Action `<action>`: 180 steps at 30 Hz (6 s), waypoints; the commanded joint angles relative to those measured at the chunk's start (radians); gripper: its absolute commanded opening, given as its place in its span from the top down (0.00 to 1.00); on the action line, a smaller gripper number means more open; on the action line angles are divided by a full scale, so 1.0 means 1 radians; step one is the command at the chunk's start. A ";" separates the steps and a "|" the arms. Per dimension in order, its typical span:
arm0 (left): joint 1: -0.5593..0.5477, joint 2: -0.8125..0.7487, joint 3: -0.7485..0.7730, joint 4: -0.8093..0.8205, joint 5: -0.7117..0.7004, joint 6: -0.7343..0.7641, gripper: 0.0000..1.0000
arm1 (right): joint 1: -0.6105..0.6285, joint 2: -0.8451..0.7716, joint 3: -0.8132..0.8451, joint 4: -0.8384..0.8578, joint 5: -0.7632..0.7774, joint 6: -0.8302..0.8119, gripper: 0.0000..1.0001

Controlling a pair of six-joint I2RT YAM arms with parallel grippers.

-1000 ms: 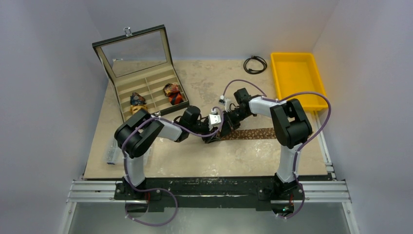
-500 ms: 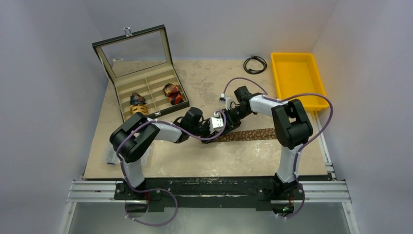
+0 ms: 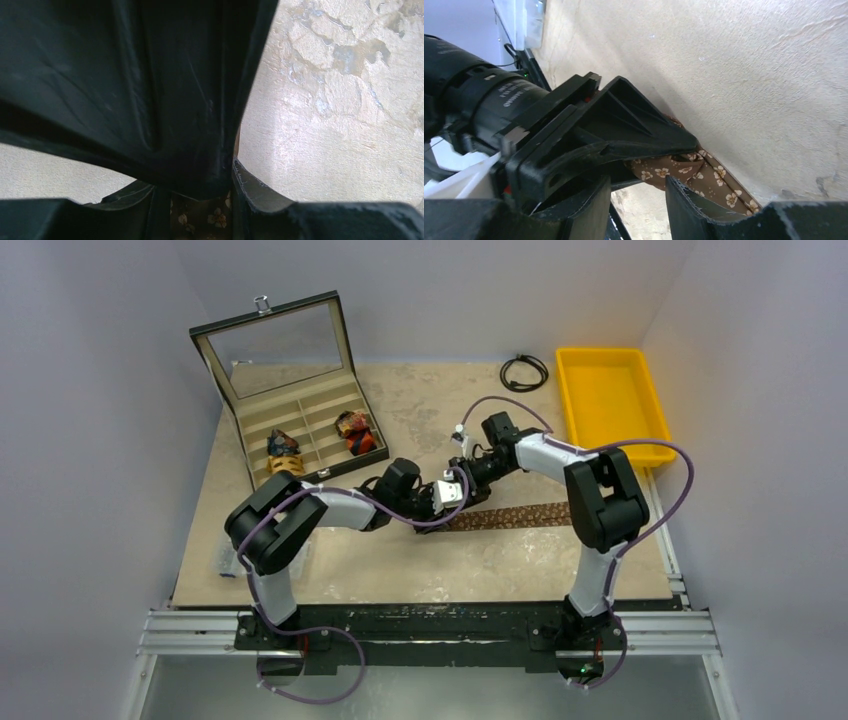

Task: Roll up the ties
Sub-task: Roll the tie at the center of the board.

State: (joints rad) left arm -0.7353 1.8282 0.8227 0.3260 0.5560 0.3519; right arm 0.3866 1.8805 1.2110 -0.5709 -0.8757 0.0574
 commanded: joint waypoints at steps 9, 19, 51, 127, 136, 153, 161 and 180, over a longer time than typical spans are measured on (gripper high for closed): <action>-0.016 0.019 0.012 -0.105 -0.049 0.030 0.67 | 0.030 0.076 0.022 -0.002 -0.022 0.005 0.80; 0.017 -0.003 0.011 -0.018 0.013 -0.010 0.35 | -0.002 0.105 -0.013 -0.055 0.061 -0.090 1.00; -0.032 -0.073 -0.156 0.413 0.079 0.010 0.11 | -0.083 0.164 0.000 -0.157 0.083 -0.203 1.00; -0.018 0.084 0.000 0.361 0.060 -0.068 0.25 | -0.130 0.193 0.014 -0.161 0.120 -0.198 1.00; -0.053 0.123 0.064 0.229 0.065 0.013 0.52 | -0.123 0.166 0.032 -0.183 0.051 -0.220 1.00; -0.041 0.076 -0.020 0.156 0.024 -0.078 0.77 | -0.138 0.006 0.038 -0.201 -0.042 -0.222 0.56; -0.037 0.076 -0.021 0.163 0.005 -0.118 0.77 | -0.143 0.053 0.049 -0.137 0.160 -0.165 0.66; -0.024 0.058 -0.008 0.101 -0.055 -0.134 0.76 | -0.145 -0.011 0.058 -0.183 -0.006 -0.172 0.48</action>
State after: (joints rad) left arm -0.7670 1.8938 0.8242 0.5095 0.5369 0.2195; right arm 0.2432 1.9556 1.2530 -0.7486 -0.7746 -0.1234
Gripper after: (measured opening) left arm 0.335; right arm 0.492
